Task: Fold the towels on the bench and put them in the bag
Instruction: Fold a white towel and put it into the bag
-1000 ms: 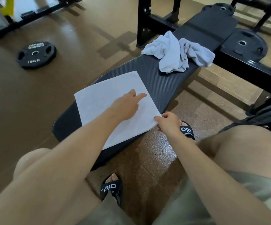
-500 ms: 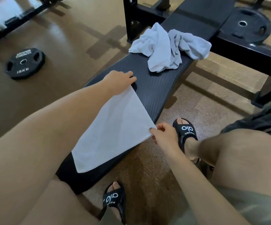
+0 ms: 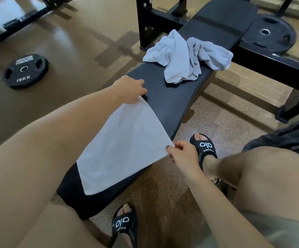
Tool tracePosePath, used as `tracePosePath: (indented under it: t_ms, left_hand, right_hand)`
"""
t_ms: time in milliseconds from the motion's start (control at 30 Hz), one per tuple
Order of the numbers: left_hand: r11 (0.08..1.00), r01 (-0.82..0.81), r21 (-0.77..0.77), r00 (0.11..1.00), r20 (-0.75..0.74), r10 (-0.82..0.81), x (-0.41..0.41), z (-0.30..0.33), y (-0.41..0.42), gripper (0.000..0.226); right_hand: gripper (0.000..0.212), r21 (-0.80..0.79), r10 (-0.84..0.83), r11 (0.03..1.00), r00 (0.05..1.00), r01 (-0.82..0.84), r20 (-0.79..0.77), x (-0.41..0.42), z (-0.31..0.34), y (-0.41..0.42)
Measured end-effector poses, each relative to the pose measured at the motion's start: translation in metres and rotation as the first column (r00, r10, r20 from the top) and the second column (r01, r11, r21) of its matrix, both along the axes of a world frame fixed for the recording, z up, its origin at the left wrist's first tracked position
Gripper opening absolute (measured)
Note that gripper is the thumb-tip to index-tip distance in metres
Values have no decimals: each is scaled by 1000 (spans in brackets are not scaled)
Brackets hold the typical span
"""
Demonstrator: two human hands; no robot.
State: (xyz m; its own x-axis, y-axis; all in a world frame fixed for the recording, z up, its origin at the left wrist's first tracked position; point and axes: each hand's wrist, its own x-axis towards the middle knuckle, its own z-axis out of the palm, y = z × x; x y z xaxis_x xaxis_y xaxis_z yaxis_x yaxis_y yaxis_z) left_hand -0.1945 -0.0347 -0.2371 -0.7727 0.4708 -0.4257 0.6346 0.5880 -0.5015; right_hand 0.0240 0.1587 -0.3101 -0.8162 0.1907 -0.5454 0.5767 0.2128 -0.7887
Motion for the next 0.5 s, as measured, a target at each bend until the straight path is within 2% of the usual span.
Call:
tracePosePath:
  t_ms: [267,500]
  left_hand:
    - [999,-16,-31,999,-28,15,-4,8,-8,31]
    - [999,-24,45,999,26,23,-5,13,-13,30]
  right_hand:
    - [5,16,17,1000,1000,-17,14,-1,3,1]
    - [4,23,21,999,999,-22,32,-2,4,1]
